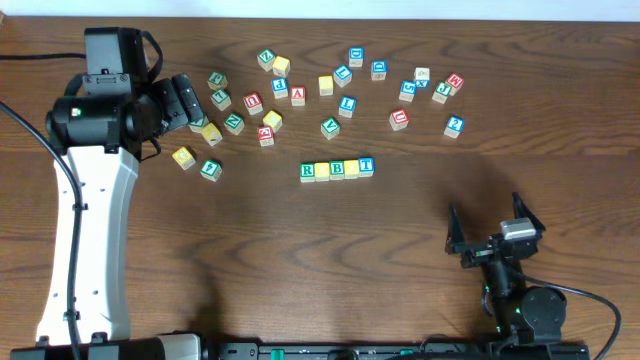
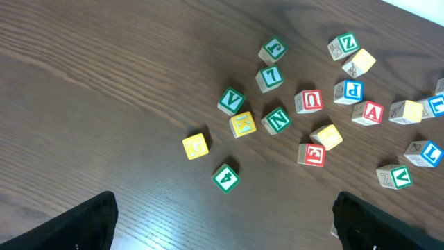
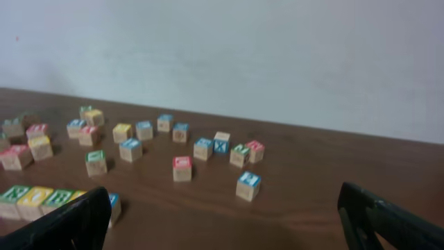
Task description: Spell out ROBOT
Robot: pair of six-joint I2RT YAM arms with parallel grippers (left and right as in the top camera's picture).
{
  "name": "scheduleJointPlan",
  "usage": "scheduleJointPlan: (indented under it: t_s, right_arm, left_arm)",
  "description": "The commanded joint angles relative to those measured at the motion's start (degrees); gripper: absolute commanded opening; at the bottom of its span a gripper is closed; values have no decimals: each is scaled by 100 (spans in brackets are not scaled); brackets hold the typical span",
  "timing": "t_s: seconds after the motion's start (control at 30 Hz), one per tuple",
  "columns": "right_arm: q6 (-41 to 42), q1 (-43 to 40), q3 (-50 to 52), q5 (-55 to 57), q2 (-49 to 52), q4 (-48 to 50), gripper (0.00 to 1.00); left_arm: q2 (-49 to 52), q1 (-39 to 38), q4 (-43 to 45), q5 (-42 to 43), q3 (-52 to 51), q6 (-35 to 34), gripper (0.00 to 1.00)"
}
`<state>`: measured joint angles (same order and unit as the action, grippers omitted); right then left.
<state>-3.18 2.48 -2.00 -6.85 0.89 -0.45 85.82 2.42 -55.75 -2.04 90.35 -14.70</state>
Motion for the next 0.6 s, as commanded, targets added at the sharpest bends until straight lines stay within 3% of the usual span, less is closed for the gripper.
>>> scheduleJointPlan:
  t_s: [0.0,0.57]
  right_arm:
    - [-52,-35,173,-127,-61,-15,99]
    - [-11,-35,168,-168,-59,-315,99]
  left_arm:
    - [7,-7,-20,-55,63,72,98]
    - [7,-7,-20,-55,63,72,98]
